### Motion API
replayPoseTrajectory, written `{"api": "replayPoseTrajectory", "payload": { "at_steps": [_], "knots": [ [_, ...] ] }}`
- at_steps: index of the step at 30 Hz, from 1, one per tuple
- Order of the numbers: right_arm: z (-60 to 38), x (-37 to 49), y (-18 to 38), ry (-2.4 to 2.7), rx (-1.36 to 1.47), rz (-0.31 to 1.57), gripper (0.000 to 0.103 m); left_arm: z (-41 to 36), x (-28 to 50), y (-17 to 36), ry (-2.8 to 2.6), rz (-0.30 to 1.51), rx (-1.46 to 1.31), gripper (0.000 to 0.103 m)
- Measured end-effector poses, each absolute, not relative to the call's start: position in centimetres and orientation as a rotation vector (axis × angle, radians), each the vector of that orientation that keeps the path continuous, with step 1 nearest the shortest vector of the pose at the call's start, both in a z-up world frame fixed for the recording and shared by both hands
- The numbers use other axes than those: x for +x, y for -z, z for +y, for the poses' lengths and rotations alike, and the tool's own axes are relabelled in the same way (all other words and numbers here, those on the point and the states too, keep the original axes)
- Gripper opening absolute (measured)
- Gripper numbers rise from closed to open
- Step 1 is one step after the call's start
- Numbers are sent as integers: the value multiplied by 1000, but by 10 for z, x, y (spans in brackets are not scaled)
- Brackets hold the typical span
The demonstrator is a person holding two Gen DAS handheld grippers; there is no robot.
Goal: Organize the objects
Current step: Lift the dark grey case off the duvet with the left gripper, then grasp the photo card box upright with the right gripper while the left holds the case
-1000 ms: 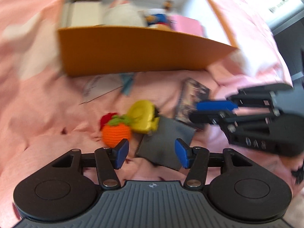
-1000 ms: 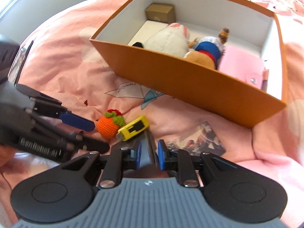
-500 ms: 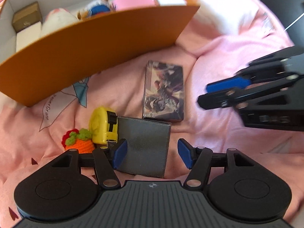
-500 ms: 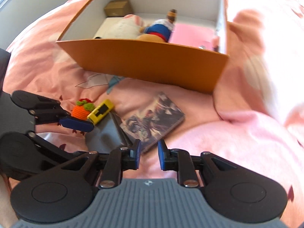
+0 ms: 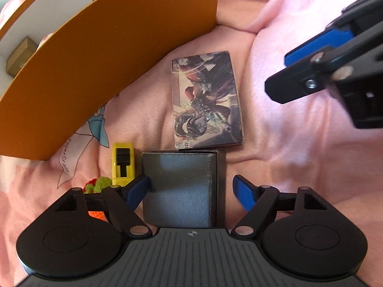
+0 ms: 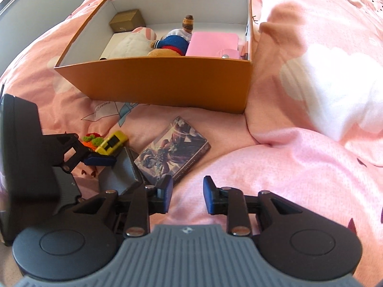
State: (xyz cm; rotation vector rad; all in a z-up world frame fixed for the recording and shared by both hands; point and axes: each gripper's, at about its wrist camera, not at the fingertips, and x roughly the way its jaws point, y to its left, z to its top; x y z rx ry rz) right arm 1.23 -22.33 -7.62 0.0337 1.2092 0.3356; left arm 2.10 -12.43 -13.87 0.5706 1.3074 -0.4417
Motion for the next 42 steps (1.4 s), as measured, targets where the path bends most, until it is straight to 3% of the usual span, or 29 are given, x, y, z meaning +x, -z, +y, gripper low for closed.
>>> {"api": "replayPoseTrajectory", "payload": {
  "at_steps": [4, 5, 7, 15, 20, 29, 36, 42],
  "knots": [
    [-221, 12, 78, -329, 15, 1214, 32, -127, 20, 146, 417, 1297, 603, 90],
    [-220, 11, 78, -328, 8, 1212, 32, -125, 19, 145, 409, 1290, 603, 84],
    [-219, 11, 79, -334, 10, 1216, 32, -120, 19, 142, 407, 1288, 574, 83],
    [-217, 17, 85, -340, 68, 1231, 32, -78, 16, 117, 468, 1237, 361, 56],
    [-218, 27, 92, -336, 154, 1246, 32, -56, 30, 104, 459, 1225, 241, 44],
    [-216, 48, 122, -319, 276, 1319, 38, -33, 46, 102, 436, 1261, 184, 39],
    [-221, 59, 146, -309, 384, 1362, 56, -27, 50, 102, 440, 1263, 142, 38],
    [-220, 65, 163, -311, 462, 1380, 63, -24, 53, 101, 437, 1272, 102, 38]
  ]
}}
